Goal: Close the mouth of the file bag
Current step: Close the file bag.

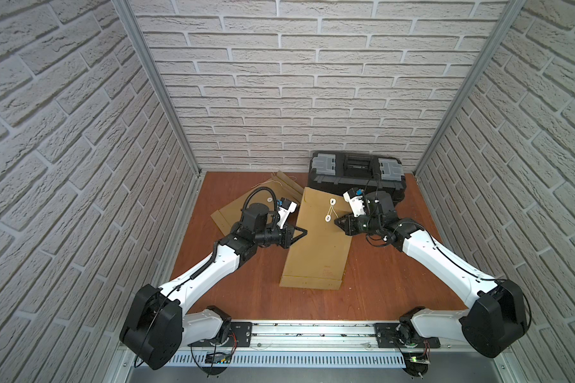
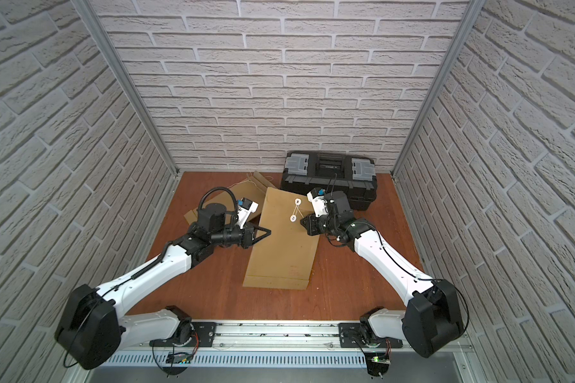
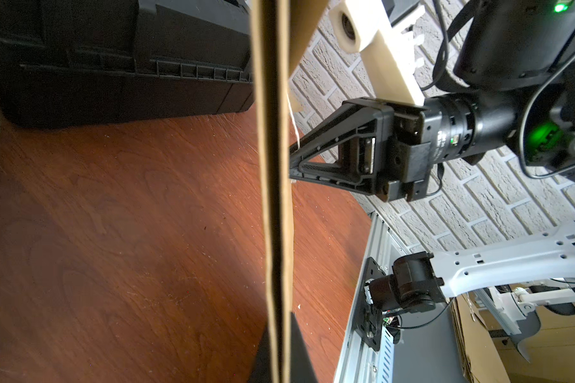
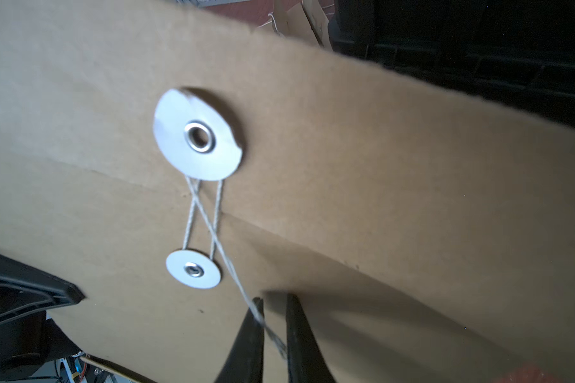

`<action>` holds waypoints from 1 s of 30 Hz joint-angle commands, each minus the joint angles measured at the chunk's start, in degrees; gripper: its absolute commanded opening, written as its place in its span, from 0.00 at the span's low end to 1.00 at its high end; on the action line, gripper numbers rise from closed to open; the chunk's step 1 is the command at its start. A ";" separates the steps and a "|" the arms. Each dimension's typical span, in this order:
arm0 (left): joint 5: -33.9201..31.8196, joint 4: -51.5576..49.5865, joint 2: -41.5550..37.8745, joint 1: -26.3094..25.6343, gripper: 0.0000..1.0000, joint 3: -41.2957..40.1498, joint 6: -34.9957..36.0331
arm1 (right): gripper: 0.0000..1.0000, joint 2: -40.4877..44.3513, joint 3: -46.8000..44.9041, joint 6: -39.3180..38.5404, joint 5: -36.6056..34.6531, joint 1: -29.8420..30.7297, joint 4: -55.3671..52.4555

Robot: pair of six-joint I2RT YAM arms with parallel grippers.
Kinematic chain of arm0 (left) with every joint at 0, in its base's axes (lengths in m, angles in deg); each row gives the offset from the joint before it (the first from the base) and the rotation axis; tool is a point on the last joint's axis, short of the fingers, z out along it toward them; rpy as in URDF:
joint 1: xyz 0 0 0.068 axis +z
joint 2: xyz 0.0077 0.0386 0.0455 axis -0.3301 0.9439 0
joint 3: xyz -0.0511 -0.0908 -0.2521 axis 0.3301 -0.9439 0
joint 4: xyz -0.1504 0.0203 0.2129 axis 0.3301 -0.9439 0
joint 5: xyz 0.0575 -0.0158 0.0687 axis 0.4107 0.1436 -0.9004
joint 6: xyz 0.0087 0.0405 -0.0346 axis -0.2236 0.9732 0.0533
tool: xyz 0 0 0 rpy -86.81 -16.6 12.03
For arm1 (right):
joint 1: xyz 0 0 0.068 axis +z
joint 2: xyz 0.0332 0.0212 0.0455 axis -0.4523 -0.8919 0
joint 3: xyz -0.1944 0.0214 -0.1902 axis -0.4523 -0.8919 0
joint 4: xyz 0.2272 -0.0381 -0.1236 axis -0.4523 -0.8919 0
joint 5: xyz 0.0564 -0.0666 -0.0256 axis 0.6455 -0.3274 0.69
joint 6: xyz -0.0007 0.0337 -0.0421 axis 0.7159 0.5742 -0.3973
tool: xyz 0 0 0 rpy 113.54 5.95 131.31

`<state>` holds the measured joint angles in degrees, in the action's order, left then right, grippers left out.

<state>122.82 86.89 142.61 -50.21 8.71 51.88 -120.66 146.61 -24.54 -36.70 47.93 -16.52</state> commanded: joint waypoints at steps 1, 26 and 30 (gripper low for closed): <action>0.13 1.88 -1.12 -0.01 0.00 1.83 1.35 | 0.17 1.77 -1.30 1.80 1.98 -0.63 5.10; 0.57 0.40 -1.75 0.53 0.00 2.84 2.23 | 0.03 -4.17 11.89 -2.38 -1.07 -5.49 -17.49; 0.57 0.04 -2.02 0.53 0.00 2.62 2.41 | 0.03 -7.17 16.20 -4.07 -5.17 -5.66 -21.40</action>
<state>122.74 85.50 142.24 -50.04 9.74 52.93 -126.71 159.90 -26.12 -37.59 42.70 -32.93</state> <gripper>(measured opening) 0.056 0.047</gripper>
